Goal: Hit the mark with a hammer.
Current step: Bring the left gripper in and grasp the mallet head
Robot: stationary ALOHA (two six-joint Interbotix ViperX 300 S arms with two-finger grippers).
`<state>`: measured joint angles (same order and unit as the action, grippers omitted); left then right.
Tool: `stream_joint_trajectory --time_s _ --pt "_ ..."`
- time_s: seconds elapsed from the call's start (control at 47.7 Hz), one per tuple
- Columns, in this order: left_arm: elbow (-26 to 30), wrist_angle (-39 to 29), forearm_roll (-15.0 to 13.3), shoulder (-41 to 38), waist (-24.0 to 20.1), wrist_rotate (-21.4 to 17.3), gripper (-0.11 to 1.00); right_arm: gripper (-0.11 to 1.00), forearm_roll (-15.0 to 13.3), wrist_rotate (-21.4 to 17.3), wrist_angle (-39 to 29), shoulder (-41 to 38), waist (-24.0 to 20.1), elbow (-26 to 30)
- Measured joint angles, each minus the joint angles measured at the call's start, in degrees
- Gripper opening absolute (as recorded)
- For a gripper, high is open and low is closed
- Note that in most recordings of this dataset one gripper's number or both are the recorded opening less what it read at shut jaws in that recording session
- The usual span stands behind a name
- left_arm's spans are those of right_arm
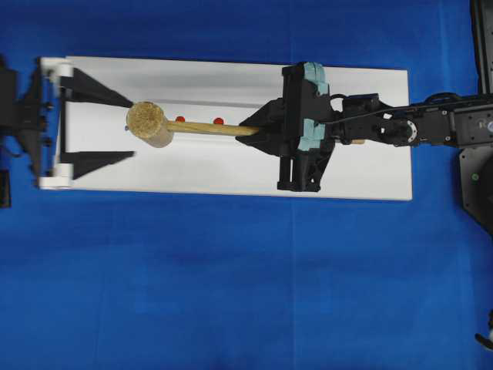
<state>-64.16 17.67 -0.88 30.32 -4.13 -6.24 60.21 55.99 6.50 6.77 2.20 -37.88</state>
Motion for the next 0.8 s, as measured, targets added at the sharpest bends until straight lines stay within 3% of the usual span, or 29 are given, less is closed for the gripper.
stream_joint_trajectory --time_s 0.315,0.629,0.713,0.797 --pt "7.0 0.4 0.1 -10.1 -0.1 0.7 0.94 0.02 0.0 -0.1 0.0 0.0 0.1 0.0" --pt "7.6 0.5 0.0 -11.5 -0.8 0.7 0.92 0.02 0.0 0.0 0.0 0.0 -0.3 0.0" --pt "7.8 0.9 0.0 -11.7 -0.8 0.6 0.82 0.02 0.0 0.0 0.0 0.0 -0.4 0.0" --pt "7.8 1.3 0.0 -11.8 -0.8 0.7 0.60 0.02 0.0 0.0 0.0 0.0 -0.4 0.0"
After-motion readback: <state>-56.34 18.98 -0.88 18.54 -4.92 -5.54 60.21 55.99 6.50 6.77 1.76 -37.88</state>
